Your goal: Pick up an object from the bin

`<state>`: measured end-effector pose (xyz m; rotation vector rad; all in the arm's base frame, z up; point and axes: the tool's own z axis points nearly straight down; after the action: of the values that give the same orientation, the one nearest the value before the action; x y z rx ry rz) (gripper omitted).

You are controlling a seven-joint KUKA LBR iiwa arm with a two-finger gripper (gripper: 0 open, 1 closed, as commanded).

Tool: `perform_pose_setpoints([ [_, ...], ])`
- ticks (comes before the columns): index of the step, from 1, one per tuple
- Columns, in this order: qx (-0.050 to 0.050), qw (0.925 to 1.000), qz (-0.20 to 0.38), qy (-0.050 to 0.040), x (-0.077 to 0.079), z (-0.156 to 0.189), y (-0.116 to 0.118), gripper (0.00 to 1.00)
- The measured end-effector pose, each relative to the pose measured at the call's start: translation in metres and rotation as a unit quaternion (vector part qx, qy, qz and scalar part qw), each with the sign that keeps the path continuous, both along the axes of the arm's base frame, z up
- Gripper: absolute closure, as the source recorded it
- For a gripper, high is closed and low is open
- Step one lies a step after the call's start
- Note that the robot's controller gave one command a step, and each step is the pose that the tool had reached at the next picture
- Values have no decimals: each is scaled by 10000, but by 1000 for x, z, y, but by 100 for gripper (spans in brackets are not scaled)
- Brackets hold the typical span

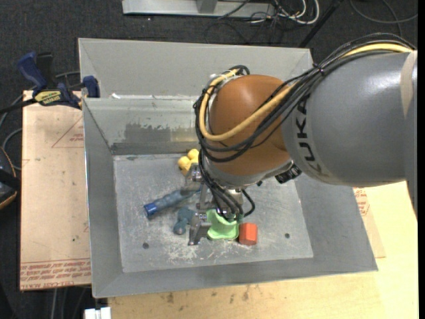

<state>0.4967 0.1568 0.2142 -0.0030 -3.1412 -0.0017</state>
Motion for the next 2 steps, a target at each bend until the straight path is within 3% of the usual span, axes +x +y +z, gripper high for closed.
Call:
perform_pose_setpoints([
  [1, 24, 9995, -304, -14, 50, -140, -25, 0],
  [2, 47, 9988, -477, -102, 23, -137, -66, 0],
])
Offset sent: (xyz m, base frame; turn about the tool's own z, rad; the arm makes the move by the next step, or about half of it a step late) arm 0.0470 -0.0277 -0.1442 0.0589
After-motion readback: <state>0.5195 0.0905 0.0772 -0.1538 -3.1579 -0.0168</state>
